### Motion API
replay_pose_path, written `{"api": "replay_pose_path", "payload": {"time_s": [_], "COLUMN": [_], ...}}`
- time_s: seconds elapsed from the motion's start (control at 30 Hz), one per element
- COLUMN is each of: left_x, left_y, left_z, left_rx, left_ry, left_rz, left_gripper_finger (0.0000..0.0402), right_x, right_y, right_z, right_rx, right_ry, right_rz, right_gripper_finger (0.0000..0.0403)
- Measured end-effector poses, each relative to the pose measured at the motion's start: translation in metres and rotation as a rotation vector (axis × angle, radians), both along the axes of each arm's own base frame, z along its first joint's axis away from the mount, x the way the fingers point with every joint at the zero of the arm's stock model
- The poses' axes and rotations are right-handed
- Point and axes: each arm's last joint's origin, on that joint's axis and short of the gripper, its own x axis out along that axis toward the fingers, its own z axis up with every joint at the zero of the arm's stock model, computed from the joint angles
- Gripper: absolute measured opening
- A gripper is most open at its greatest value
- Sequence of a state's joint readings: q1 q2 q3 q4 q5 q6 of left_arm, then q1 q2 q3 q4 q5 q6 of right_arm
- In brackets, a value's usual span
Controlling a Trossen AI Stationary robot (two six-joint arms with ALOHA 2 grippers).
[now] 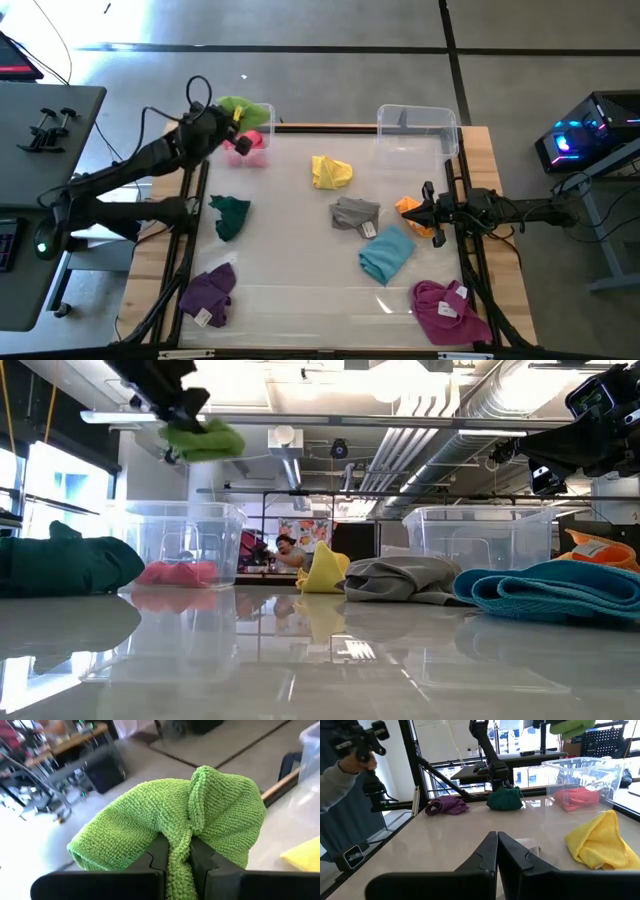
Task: Sort towels by color in basket
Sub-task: Put the light green microfiber cloth into the left transparent bin
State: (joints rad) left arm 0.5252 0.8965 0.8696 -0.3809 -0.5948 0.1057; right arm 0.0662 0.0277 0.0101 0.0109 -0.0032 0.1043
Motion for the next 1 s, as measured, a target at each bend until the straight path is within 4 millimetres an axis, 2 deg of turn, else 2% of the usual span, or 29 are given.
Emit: {"api": "replay_pose_path", "payload": {"time_s": [0.33,0.67,1.0], "left_x": [-0.013,-0.014,-0.013], "left_y": [0.031,0.053,0.064], "left_z": [-0.017,-0.031,-0.045], "left_rx": [-0.094,-0.197,-0.259], "left_ry": [-0.006,-0.011,0.025], "left_rz": [0.077,0.077,0.116], "left_gripper_finger": [0.0021,0.0022,0.0066], "right_x": [0.000,0.000,0.000], "right_y": [0.000,0.000,0.000], "right_z": [0.000,0.000,0.000], "right_rx": [0.000,0.000,0.000], "right_ry": [0.000,0.000,0.000], "right_rz": [0.000,0.000,0.000], "right_gripper_finger": [0.0002,0.0002,0.0002]}}
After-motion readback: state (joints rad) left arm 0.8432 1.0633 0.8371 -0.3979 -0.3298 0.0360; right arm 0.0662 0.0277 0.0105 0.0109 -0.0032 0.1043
